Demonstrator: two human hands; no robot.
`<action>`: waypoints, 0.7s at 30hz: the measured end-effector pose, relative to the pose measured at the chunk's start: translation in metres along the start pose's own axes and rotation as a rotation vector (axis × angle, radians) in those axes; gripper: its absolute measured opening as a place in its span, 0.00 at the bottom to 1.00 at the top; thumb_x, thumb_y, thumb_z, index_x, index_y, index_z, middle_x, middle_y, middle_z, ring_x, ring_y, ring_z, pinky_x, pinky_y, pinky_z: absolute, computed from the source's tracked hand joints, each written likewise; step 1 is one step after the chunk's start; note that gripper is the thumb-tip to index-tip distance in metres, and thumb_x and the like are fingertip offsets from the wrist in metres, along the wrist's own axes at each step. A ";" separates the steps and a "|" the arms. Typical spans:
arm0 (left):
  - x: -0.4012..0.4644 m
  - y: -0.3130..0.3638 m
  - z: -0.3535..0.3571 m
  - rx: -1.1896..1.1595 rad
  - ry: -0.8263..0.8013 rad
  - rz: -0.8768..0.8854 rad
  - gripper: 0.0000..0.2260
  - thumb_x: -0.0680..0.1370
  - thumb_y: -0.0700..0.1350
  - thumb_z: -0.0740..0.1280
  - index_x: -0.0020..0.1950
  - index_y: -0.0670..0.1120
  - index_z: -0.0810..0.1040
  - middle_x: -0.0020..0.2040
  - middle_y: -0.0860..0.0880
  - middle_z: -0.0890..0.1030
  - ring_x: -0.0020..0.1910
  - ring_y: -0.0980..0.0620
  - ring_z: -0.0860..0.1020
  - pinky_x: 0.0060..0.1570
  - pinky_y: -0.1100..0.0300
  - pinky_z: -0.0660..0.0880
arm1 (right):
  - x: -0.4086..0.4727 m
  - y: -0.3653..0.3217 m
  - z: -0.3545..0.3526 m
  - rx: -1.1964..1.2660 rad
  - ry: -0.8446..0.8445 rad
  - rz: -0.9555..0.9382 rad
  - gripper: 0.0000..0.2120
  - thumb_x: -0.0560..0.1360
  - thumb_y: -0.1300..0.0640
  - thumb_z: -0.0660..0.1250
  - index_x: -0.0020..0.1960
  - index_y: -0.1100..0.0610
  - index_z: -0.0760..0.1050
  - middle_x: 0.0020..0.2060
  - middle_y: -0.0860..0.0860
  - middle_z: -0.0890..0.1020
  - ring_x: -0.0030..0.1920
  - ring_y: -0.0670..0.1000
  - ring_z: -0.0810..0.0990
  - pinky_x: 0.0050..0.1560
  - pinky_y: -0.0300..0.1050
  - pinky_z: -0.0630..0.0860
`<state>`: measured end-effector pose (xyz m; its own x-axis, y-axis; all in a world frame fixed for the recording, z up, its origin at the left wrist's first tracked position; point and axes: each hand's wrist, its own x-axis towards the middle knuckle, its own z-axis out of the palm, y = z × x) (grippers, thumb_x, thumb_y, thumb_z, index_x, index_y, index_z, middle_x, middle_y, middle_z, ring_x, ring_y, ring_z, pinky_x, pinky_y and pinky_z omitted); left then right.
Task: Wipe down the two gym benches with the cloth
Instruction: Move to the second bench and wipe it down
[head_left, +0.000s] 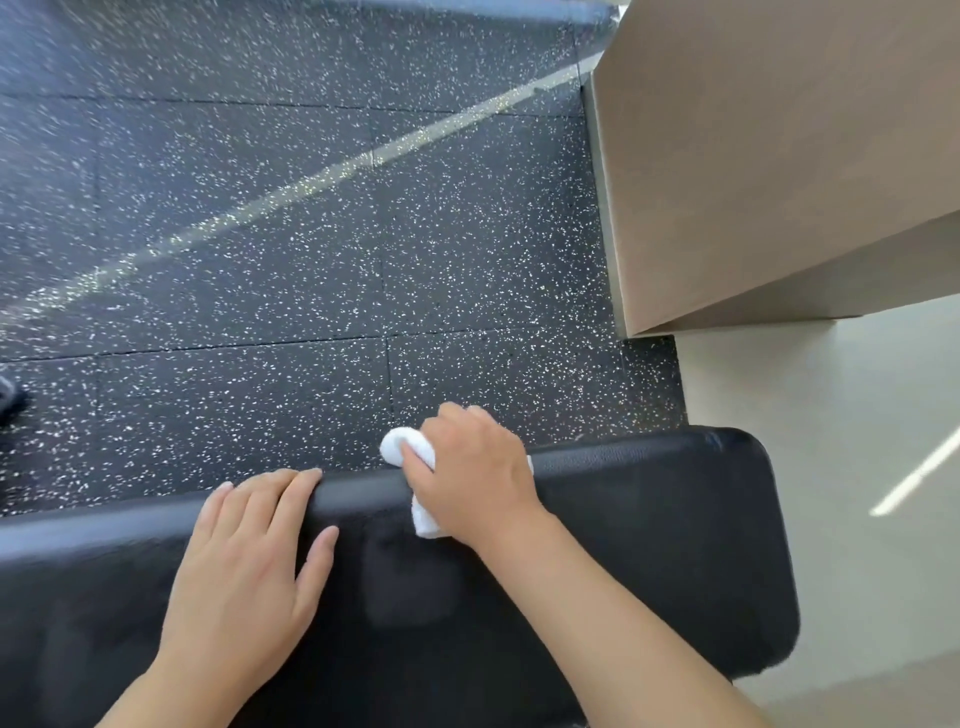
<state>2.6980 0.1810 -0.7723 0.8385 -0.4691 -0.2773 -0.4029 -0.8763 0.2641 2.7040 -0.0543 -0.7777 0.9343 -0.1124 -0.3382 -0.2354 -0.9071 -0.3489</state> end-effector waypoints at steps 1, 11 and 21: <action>-0.003 -0.004 0.000 0.002 0.015 -0.010 0.27 0.82 0.56 0.56 0.73 0.41 0.76 0.67 0.43 0.79 0.67 0.38 0.76 0.75 0.38 0.66 | -0.005 0.016 -0.005 -0.015 0.017 0.003 0.17 0.81 0.45 0.63 0.38 0.53 0.68 0.39 0.47 0.69 0.43 0.54 0.71 0.39 0.47 0.63; -0.023 -0.042 0.003 -0.119 0.087 0.077 0.24 0.83 0.50 0.58 0.77 0.42 0.74 0.72 0.45 0.75 0.73 0.40 0.73 0.79 0.41 0.61 | -0.010 0.084 -0.023 -0.275 0.064 0.280 0.16 0.79 0.47 0.61 0.35 0.53 0.69 0.36 0.47 0.71 0.41 0.54 0.71 0.35 0.48 0.66; -0.063 -0.171 -0.030 -0.106 0.074 0.005 0.24 0.82 0.52 0.59 0.75 0.44 0.76 0.73 0.44 0.75 0.75 0.39 0.72 0.78 0.39 0.62 | 0.021 -0.186 0.072 -0.064 0.159 -0.003 0.15 0.75 0.47 0.59 0.33 0.52 0.69 0.34 0.49 0.74 0.36 0.54 0.73 0.32 0.48 0.66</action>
<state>2.7251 0.3637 -0.7719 0.8628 -0.4607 -0.2081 -0.3695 -0.8557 0.3622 2.7480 0.1412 -0.7826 0.9669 -0.1677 -0.1924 -0.2195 -0.9310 -0.2917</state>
